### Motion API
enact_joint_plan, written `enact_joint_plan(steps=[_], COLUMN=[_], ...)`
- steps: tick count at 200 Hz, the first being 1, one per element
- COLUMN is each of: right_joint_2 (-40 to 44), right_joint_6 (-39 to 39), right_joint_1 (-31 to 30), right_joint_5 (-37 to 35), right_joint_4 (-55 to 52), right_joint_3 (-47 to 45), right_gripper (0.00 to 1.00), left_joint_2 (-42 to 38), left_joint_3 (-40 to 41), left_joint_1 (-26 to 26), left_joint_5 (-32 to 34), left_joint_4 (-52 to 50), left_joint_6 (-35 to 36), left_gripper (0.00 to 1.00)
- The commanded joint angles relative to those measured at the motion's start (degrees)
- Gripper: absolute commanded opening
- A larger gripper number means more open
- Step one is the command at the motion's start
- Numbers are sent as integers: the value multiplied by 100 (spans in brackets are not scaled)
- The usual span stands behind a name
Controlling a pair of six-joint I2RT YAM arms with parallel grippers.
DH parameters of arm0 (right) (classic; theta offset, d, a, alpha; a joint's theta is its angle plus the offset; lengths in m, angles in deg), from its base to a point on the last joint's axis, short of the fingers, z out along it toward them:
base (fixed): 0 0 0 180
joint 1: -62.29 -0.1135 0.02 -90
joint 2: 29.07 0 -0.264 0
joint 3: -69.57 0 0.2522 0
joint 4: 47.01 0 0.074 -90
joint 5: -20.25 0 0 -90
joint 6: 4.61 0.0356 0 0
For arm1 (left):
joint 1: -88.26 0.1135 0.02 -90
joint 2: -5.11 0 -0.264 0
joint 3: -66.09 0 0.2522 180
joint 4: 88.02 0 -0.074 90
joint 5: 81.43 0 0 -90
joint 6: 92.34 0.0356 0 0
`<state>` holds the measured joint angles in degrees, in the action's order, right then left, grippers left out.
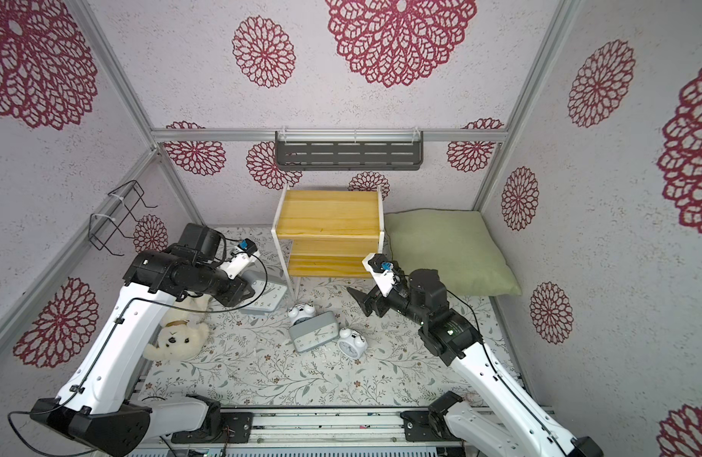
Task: Place the alarm clocks on the shelf by style
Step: Pick up the alarm from the center of the board, then place the alarm on the shelf.
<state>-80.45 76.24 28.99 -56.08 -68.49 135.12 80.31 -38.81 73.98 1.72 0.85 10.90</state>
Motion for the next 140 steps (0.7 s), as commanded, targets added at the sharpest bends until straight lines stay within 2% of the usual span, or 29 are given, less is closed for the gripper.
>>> enact_joint_plan(steps=[1,19,46,65,98,116,140], right_joint_2=[163,187,232,315,292,154,-108], right_joint_6=[186,234,425,590,834,929,983], right_joint_1=[85,166,379,668,1111,1193,1229], right_joint_5=[-262,-324,-472,-389,-177,-196,-273], right_joint_4=[256,264,348,513,908,1194,1652], right_joint_3=[-9,-50,-152,-334,-526,-568,-589], right_gripper=[91,91,91,91,91,90,86], left_joint_2=[-221,-290,-475,-714,-782,-548,-209], left_joint_3=[-150,-68,366,878,1621,1739,1696], left_joint_1=[335,596,993,1431,2207,2319,2359], left_joint_5=[302,448,-71,-984,-3198,-3960,-4463], left_joint_4=[624,1008,2007,3064,4851,5371,5546], left_joint_6=[-523,-647,-669,-752,-1091,-1073,-751], left_gripper=[5,4,4,4,5,6,6])
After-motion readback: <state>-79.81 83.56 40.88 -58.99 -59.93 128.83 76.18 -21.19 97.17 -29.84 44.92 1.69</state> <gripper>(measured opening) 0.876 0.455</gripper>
